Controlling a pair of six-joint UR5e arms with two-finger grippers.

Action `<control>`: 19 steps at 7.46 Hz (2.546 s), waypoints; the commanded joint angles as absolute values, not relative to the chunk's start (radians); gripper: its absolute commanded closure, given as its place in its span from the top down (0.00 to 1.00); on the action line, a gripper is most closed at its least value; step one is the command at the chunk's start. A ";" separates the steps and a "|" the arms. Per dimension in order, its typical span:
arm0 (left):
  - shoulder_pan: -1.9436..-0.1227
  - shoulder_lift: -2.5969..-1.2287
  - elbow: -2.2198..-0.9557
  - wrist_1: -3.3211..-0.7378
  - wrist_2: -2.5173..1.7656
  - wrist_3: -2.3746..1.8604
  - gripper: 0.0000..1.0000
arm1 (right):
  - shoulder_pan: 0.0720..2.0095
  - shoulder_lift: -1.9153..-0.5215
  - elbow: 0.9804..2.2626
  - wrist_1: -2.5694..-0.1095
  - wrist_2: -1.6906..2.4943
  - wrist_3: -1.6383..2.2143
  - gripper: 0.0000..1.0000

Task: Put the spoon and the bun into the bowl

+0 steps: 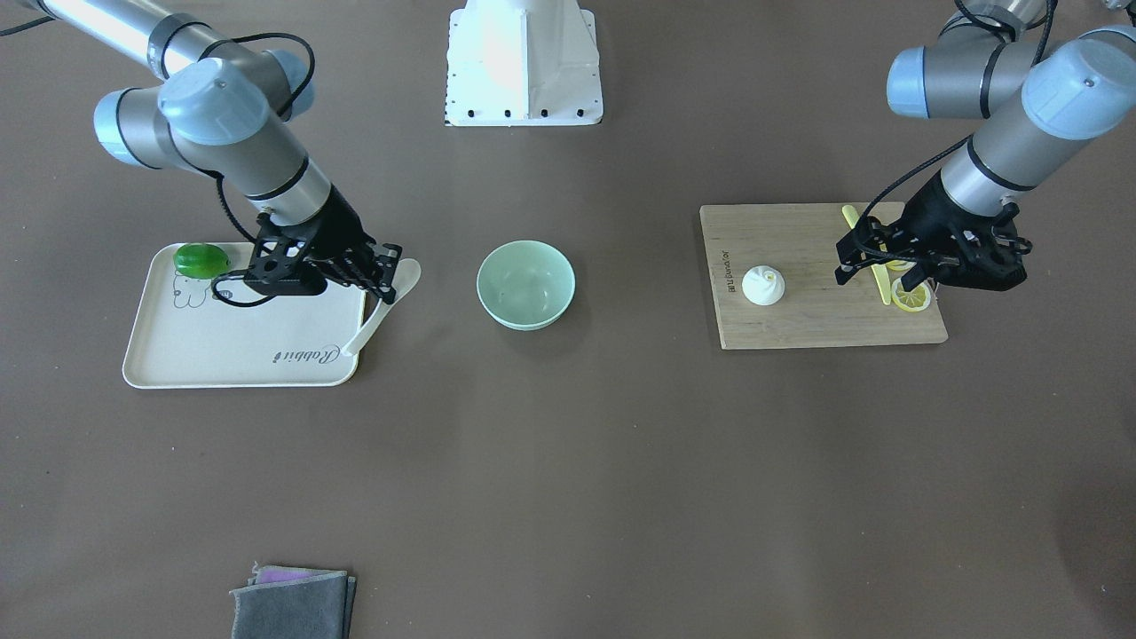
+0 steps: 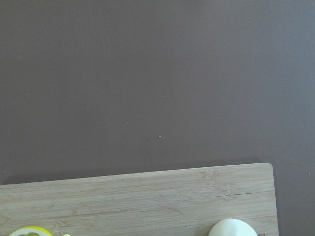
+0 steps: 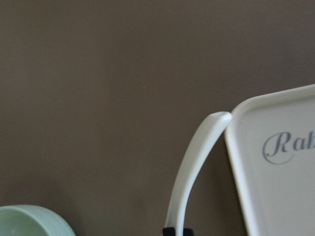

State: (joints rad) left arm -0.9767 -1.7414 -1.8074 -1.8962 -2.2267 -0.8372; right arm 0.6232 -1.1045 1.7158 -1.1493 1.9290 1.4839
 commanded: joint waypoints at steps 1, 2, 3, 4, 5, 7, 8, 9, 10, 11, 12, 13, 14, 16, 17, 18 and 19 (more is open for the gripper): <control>-0.974 -1.752 -1.787 -1.898 -2.227 -0.834 0.98 | 0.507 -0.938 1.684 -1.258 1.783 1.583 0.00; -0.973 -1.755 -1.781 -1.898 -2.229 -0.836 0.98 | 0.468 -0.924 1.681 -1.258 1.722 1.612 0.00; -0.973 -1.755 -1.781 -1.898 -2.229 -0.838 0.98 | 0.456 -0.923 1.677 -1.258 1.694 1.617 0.40; -0.966 -1.764 -1.778 -1.896 -2.230 -0.839 0.98 | 0.450 -0.926 1.666 -1.259 1.654 1.617 0.99; -0.959 -1.785 -1.760 -1.896 -2.230 -0.850 0.98 | 0.451 -0.934 1.673 -1.259 1.654 1.606 1.00; -0.855 -1.897 -1.706 -1.894 -2.167 -1.018 0.98 | 0.533 -1.004 1.762 -1.259 1.740 1.598 1.00; -0.794 -1.896 -1.716 -1.893 -2.090 -1.035 0.98 | 0.625 -1.073 1.797 -1.259 1.870 1.542 1.00; -0.743 -1.891 -1.713 -1.891 -2.054 -1.038 0.97 | 0.709 -1.119 1.813 -1.258 1.979 1.428 1.00; -0.724 -1.884 -1.720 -1.887 -2.048 -1.029 0.93 | 0.751 -1.137 1.806 -1.259 2.020 1.373 1.00; -0.713 -1.846 -1.748 -1.887 -2.046 -1.017 0.89 | 0.761 -1.138 1.804 -1.261 2.022 1.365 1.00; -0.701 -1.801 -1.785 -1.885 -2.046 -0.971 0.81 | 0.761 -1.138 1.805 -1.261 2.022 1.367 1.00; -0.707 -1.767 -1.824 -1.881 -2.049 -0.913 0.53 | 0.761 -1.138 1.807 -1.259 2.023 1.367 1.00; -0.706 -1.750 -1.822 -1.881 -2.048 -0.910 0.20 | 0.761 -1.140 1.810 -1.261 2.023 1.371 1.00; -0.700 -1.770 -1.810 -1.881 -2.048 -0.911 0.00 | 0.762 -1.143 1.812 -1.261 2.023 1.373 1.00; -0.701 -1.782 -1.813 -1.881 -2.051 -0.911 0.00 | 0.770 -1.143 1.810 -1.261 2.023 1.373 1.00; -0.701 -1.784 -1.818 -1.881 -2.059 -0.911 0.00 | 0.776 -1.143 1.810 -1.261 2.035 1.373 1.00; -0.709 -1.807 -1.834 -1.881 -2.065 -0.913 0.00 | 0.788 -1.143 1.813 -1.261 2.048 1.373 1.00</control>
